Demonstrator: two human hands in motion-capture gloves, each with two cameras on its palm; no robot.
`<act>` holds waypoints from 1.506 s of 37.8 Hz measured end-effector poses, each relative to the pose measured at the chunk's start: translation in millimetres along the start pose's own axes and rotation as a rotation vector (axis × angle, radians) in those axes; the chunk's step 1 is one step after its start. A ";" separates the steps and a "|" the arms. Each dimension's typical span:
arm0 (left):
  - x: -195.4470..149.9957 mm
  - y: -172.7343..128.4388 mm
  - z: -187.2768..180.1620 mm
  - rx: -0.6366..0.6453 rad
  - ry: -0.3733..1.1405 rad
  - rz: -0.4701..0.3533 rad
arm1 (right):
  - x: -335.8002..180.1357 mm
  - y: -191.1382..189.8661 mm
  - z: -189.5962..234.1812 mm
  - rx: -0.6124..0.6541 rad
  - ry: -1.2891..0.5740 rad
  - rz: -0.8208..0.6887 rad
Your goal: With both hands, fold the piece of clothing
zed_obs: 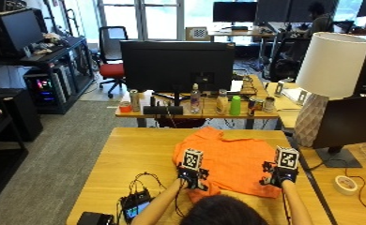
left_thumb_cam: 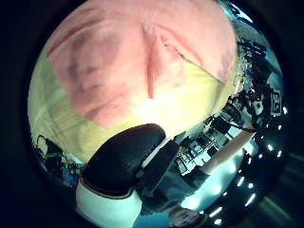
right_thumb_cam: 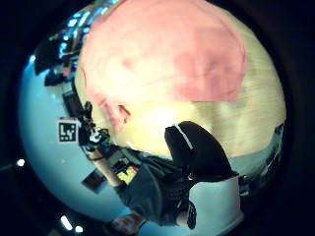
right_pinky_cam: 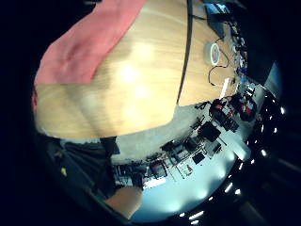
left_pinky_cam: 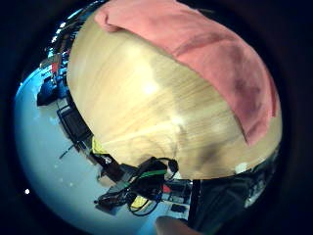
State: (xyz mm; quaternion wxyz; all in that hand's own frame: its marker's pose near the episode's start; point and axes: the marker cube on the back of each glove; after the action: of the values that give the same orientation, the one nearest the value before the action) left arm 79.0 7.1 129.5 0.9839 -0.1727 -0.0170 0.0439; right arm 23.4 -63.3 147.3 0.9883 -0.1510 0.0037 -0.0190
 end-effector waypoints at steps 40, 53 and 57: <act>-1.3 -17.3 -4.5 0.493 -0.278 0.115 | -18.0 11.6 50.5 0.203 0.206 -0.077; -15.9 -0.3 -42.2 0.232 -0.239 0.225 | -13.5 60.0 -0.8 0.066 0.263 -0.168; -17.1 17.9 -62.4 0.206 -0.210 0.236 | -15.3 71.5 -26.4 0.057 0.264 -0.173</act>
State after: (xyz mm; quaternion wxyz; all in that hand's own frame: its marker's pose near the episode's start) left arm 63.6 1.2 64.5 0.9772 -0.0663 -0.0948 0.1781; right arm 10.3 -2.3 100.7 0.9778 -0.1190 0.1201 -0.1237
